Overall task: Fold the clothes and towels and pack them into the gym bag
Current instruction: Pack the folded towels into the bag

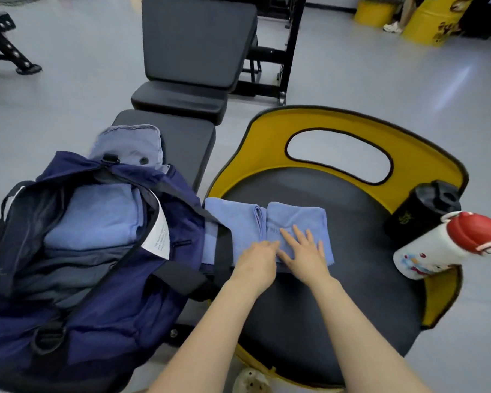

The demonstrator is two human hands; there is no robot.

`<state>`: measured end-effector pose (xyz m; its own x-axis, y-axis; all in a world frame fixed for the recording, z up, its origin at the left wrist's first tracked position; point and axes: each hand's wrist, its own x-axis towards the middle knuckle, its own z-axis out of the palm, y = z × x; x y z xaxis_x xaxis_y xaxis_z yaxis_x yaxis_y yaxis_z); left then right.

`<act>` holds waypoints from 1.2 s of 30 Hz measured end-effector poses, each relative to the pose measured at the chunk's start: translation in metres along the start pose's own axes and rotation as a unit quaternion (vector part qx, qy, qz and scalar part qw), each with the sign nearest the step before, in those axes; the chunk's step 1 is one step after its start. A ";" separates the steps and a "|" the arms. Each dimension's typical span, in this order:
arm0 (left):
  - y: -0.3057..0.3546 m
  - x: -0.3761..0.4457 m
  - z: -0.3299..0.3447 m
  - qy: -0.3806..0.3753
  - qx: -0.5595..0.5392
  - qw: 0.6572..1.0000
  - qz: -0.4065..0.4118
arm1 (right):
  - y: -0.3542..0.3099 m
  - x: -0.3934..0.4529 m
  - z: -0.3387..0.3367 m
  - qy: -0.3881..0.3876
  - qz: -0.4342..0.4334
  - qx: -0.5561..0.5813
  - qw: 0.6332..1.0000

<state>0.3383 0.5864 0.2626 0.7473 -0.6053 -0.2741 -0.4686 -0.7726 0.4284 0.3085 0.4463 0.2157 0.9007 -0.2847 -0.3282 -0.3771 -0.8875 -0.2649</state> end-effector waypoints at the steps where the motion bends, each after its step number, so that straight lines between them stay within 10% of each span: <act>1: 0.002 0.002 0.002 0.001 0.011 1.000 -0.003 | 0.002 0.000 0.002 -0.001 0.000 -0.003 1.000; 17: 0.027 0.030 0.029 0.036 0.075 0.992 -0.093 | 0.037 -0.024 -0.004 -0.001 0.002 0.035 0.999; 36: 0.038 0.018 0.038 0.010 -0.476 0.869 -0.133 | 0.018 -0.046 -0.026 0.052 0.111 0.270 0.955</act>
<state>0.3159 0.5393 0.2413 0.7825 -0.4177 -0.4618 0.3173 -0.3707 0.8729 0.2661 0.4334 0.2496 0.7918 -0.5030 -0.3464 -0.5921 -0.4930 -0.6374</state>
